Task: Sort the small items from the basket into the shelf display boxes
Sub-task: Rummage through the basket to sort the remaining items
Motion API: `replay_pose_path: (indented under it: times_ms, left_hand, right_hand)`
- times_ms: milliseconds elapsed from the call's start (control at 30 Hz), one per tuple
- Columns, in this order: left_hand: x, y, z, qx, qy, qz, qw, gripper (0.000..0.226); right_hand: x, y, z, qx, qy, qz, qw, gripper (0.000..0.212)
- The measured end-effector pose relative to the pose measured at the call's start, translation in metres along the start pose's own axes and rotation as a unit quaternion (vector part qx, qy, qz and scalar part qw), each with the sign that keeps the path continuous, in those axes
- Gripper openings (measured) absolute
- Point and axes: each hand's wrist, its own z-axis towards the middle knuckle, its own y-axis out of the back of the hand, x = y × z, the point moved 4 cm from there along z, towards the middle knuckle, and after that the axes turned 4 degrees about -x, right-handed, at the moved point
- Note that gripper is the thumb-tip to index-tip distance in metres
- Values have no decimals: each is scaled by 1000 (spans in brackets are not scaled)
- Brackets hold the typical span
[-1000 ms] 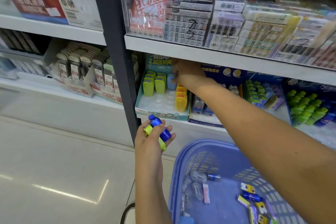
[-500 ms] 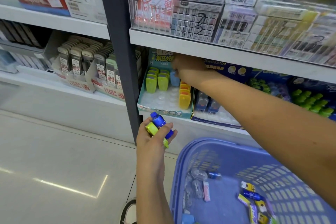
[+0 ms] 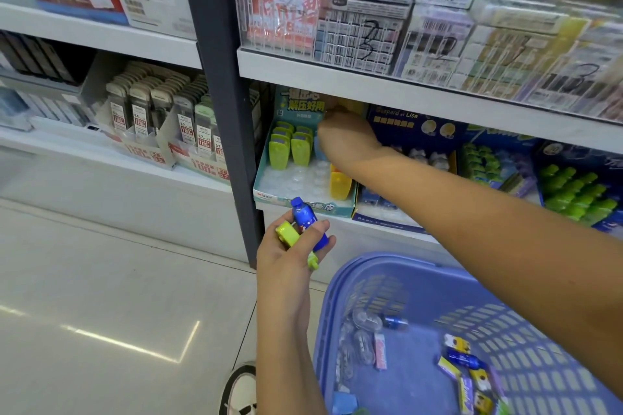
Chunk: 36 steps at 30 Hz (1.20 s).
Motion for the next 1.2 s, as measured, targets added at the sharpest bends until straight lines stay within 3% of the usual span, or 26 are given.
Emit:
replay_pose_path:
  times_ms: [133, 333, 400, 467, 533, 600, 667, 767, 867, 1000, 1033, 1200]
  left_hand:
    - [-5, 1, -3, 1, -15, -19, 1000, 38]
    - [-12, -4, -11, 44, 2, -102, 994, 20]
    - [-15, -7, -13, 50, 9, -161, 986, 12]
    - [-17, -8, -11, 44, -5, -196, 980, 14]
    - [-18, -8, -9, 28, -25, -203, 979, 14]
    - [-18, -7, -9, 21, -46, -199, 979, 16]
    - [-16, -9, -10, 29, -61, -164, 984, 16]
    - [-11, -11, -12, 42, -56, -97, 993, 16]
    - [-11, -13, -12, 62, -48, -99, 992, 28]
    - [-16, -9, -10, 32, -47, -196, 979, 29]
    - [-17, -8, -9, 19, -49, -217, 975, 34]
    - [-21, -6, -4, -32, -59, -246, 967, 17]
  right_hand:
    - [-10, 0, -2, -24, 8, -21, 999, 19]
    - [-8, 6, -10, 56, 2, -45, 997, 33]
    - [0, 15, -35, 16, -6, 31, 999, 36]
    - [6, 28, -70, -73, -14, 182, 981, 23]
    - [11, 28, -109, -34, -67, 374, 924, 14]
    - [23, 18, -144, 93, -147, 557, 812, 21]
    - [33, 6, -165, 163, -195, 645, 721, 18]
    - [41, 1, -171, 147, -196, 697, 674, 26]
    - [42, 4, -167, 134, -168, 697, 684, 32]
    - [37, 8, -165, 70, -116, 582, 802, 24]
    - [37, 8, -166, 55, -107, 571, 812, 20]
    - [40, 5, -165, -15, -84, 604, 792, 7]
